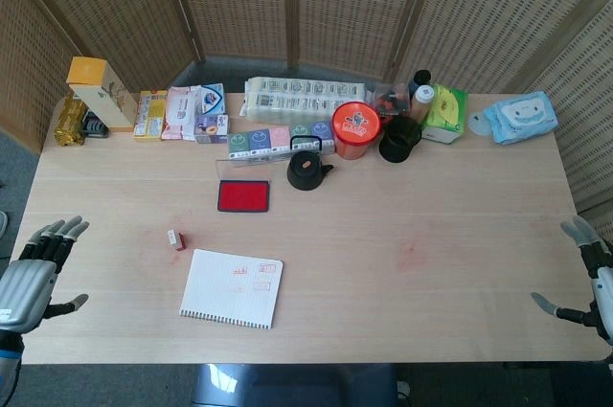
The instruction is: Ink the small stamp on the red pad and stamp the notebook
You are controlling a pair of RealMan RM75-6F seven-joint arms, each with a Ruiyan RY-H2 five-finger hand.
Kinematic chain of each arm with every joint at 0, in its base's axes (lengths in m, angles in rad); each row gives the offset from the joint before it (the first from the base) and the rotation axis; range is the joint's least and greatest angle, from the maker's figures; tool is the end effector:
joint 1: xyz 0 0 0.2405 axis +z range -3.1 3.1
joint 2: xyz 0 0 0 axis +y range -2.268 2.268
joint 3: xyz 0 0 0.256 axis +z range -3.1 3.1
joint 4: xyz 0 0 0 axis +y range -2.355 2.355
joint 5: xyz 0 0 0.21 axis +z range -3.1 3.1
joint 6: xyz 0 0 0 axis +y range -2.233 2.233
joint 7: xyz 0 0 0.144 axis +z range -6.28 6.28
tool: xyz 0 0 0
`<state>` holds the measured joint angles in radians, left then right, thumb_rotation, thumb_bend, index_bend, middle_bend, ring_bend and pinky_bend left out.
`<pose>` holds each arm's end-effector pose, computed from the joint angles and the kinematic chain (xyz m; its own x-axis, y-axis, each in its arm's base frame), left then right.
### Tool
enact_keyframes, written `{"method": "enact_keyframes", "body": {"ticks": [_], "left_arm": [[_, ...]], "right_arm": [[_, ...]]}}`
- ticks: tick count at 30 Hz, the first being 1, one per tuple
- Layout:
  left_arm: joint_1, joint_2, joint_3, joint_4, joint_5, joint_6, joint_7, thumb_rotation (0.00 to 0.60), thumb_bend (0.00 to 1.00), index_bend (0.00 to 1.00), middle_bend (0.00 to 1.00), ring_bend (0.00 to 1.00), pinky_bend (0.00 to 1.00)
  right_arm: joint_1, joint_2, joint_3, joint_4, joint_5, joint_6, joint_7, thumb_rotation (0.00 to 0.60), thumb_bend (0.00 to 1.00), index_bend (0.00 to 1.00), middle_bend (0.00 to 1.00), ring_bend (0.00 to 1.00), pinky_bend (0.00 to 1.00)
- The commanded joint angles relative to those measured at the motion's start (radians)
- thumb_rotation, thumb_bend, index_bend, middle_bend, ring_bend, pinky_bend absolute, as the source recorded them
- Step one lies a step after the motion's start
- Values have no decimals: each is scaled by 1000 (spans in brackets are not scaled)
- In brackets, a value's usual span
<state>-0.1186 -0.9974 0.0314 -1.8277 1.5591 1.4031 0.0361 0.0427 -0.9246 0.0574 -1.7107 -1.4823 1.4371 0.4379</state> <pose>-0.2738 0.1684 0.1538 0.3570 0.1562 0.9210 0.9334 -0.0986 -0.3451 -0.3145 -0.1686 0.2071 0.0600 -0.0326 0.9977 -0.9961 0.0626 0.0620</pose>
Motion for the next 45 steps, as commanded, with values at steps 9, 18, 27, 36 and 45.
{"method": "enact_keyframes", "body": {"ticks": [9,18,27,36,45], "left_arm": [[0,-2,1,3,-1,-2,2,600,0,0,11,0,54],[-24,-43,-20,47,30,2,-18,600,37,50,997,989,795],[-98,-120,-47,181,97,-38,28,600,121,303,1000,1000,1000],[-228,-225,-58,438,237,-88,29,600,159,387,1000,1000,1000],[-309,-343,-50,603,248,-185,112,600,246,405,1000,1000,1000]], "right_arm": [[1,0,-2,-2,-3,-2,-5,600,126,0,0,0,0],[1,2,-1,-4,5,-7,-2,600,126,0,0,0,0],[3,3,0,-3,10,-14,1,600,126,0,0,0,0],[5,5,1,-4,17,-22,1,600,126,0,0,0,0],[12,5,4,-1,33,-42,1,600,126,0,0,0,0]]}}
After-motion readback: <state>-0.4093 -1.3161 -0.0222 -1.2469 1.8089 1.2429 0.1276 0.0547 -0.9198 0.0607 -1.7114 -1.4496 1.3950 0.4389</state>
